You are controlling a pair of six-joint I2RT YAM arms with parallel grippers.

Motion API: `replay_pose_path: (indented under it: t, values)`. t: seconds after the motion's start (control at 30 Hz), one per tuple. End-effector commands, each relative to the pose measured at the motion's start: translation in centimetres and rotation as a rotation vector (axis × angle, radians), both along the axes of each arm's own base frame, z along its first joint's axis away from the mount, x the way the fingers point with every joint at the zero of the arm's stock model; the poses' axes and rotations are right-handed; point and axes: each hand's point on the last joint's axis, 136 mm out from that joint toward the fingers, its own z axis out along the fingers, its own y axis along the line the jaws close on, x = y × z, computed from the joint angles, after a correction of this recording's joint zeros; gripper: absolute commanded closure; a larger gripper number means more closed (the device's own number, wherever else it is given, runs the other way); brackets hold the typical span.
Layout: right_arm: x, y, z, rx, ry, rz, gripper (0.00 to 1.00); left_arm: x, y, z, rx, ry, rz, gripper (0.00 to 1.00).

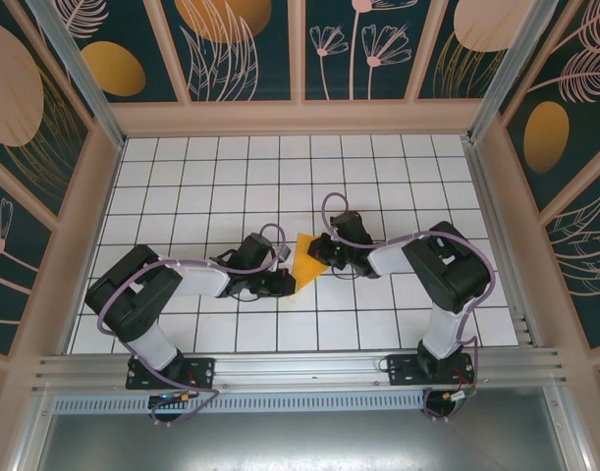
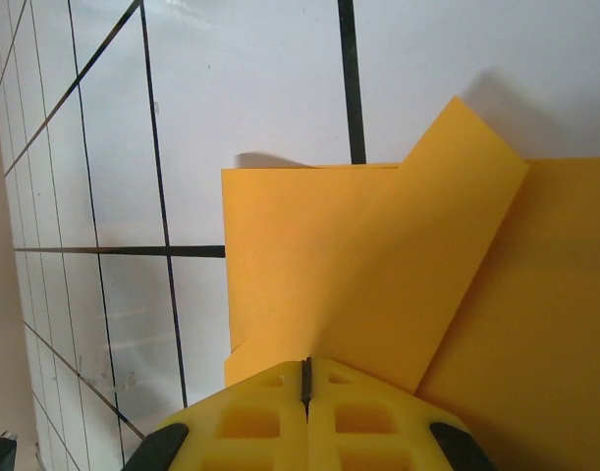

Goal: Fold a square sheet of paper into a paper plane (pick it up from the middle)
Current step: Fourth fold the wing at the center of the table.

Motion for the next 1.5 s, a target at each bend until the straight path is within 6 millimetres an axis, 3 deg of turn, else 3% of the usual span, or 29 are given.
replay_pose_path:
  t: [0.0, 0.3, 0.4, 0.63, 0.87, 1.0, 1.13, 1.3, 1.47]
  values:
    - [-2.1, -2.8, -4.7, -0.17, 0.118, -0.031, 1.0, -3.2, 2.4, -2.1, 0.095, 0.12, -0.023, 0.9]
    - [-2.2, -2.9, -4.8, -0.174, 0.122, -0.031, 0.99, -3.9, 2.6, -1.3, 0.068, 0.128, -0.021, 0.91]
    - [-2.2, -2.9, -4.9, -0.176, 0.125, -0.03, 0.99, -3.6, 2.3, -0.2, 0.036, 0.1, -0.017, 0.92]
    - [-2.2, -2.8, -4.9, -0.176, 0.126, -0.025, 0.99, -0.7, 1.1, 4.4, -0.022, -0.053, 0.016, 0.91]
    - [-2.2, -2.6, -4.9, -0.174, 0.126, -0.021, 0.99, 3.4, -0.8, 5.8, -0.024, -0.163, 0.059, 0.89]
    - [-2.3, -2.3, -5.0, -0.167, 0.128, -0.013, 0.99, 5.0, -2.1, 4.7, -0.009, -0.165, 0.055, 0.89]
    - [-2.4, -2.2, -5.1, -0.17, 0.127, -0.01, 0.99, 5.2, -2.5, 2.8, 0.021, -0.136, 0.031, 0.89]
    - [-2.2, -2.1, -4.7, -0.167, 0.118, -0.01, 0.99, 3.7, -0.7, -1.5, 0.115, -0.052, 0.046, 0.92]
    - [-1.1, -1.8, -3.7, -0.184, 0.09, 0.0, 0.99, 1.9, 1.0, -3.3, 0.15, -0.013, 0.059, 0.97]
